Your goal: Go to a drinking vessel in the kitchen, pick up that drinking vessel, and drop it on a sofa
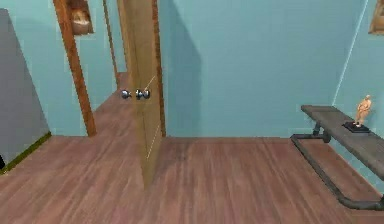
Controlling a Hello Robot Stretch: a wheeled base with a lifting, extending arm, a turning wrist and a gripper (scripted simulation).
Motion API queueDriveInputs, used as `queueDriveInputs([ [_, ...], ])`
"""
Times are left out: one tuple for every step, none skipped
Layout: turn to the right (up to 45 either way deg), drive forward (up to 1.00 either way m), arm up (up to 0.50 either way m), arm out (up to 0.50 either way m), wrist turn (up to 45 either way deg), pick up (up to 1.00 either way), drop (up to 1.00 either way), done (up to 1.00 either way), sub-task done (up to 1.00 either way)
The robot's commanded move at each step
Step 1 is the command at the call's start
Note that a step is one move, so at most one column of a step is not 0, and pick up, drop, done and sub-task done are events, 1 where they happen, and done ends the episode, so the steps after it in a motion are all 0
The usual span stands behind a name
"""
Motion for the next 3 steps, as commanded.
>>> queueDriveInputs([
  [0.0,0.10,0.00,0.00,0.0,0.00,0.00,0.00,0.00],
  [-45.0,0.00,0.00,0.00,0.0,0.00,0.00,0.00,0.00],
  [-33.0,0.00,0.00,0.00,0.0,0.00,0.00,0.00,0.00],
])
